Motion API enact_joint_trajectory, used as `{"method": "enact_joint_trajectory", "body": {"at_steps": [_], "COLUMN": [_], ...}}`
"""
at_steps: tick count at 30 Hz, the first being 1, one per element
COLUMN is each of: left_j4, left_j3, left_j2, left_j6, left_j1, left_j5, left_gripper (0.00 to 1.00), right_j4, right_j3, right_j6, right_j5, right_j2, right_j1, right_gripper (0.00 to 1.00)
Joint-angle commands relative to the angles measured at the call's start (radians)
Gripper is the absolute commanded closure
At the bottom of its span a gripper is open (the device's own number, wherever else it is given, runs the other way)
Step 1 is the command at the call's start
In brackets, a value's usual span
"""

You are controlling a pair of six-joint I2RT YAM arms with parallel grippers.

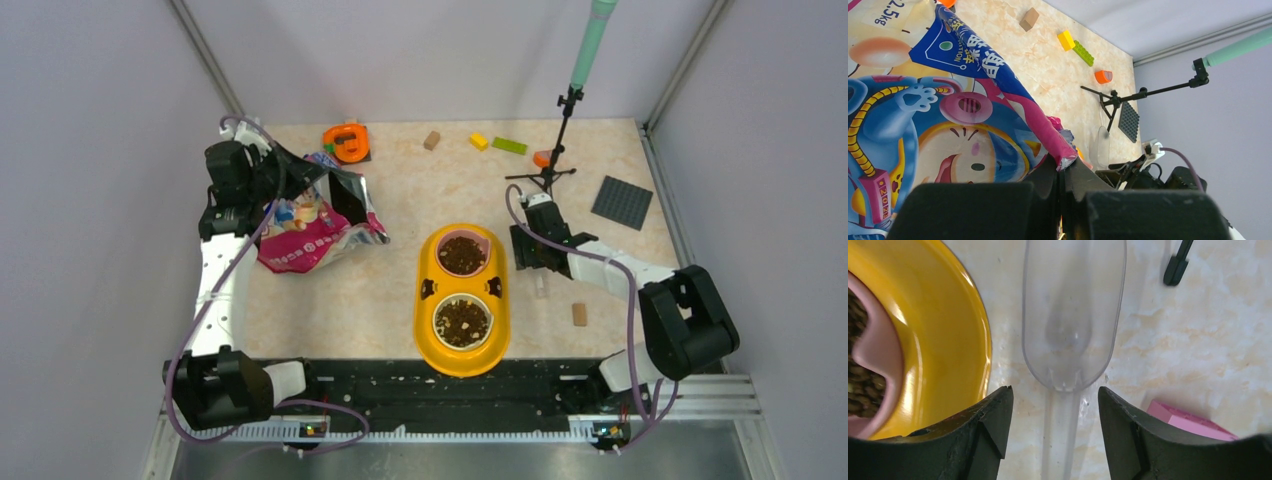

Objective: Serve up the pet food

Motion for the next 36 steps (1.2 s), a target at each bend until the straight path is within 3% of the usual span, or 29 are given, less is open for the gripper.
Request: {"method": "enact_joint_trajectory", "body": {"at_steps": [1,5,12,13,16,29,36], "left_j4": [0.222,0.195,0.185,0.176,0.139,0.090,0.079], "left_j3": [0.090,0.113,0.093,0.084,0.075,0.054,0.047], "left_j2": [-0.031,-0.003,0.000,0.000,-0.010,-0.072,-0.069], "left_j6": [-0.001,0.027,0.019,0.017,0.025,0.058,0.043], "left_j1": [-0.004,-0.005,-0.004,-0.005,-0.005,-0.006,-0.006], "left_j5": [0.092,0.091,0.073,0.077,0.085,0.077,0.120], "left_gripper": [1.00,1.00,1.00,1.00,1.00,1.00,1.00], "right_j4": [0.009,0.012,0.051,0.064,0.146,0.372,0.456], "right_j3": [0.123,0.179,0.278,0.289,0.323,0.612,0.758], "right_j6": [-0.045,-0.059,-0.093,-0.103,-0.125,-0.113,-0.094], "right_j5": [-0.032,-0.104,-0.173,-0.177,-0.204,-0.487,-0.543], "right_j2": [-0.040,-0.069,-0.091,-0.092,-0.085,0.190,0.402], "right_j1": [-0.007,-0.002,0.062,0.083,0.143,0.332,0.397], "right_gripper": [0.34,0.22,0.19,0.12,0.05,0.03,0.04]}}
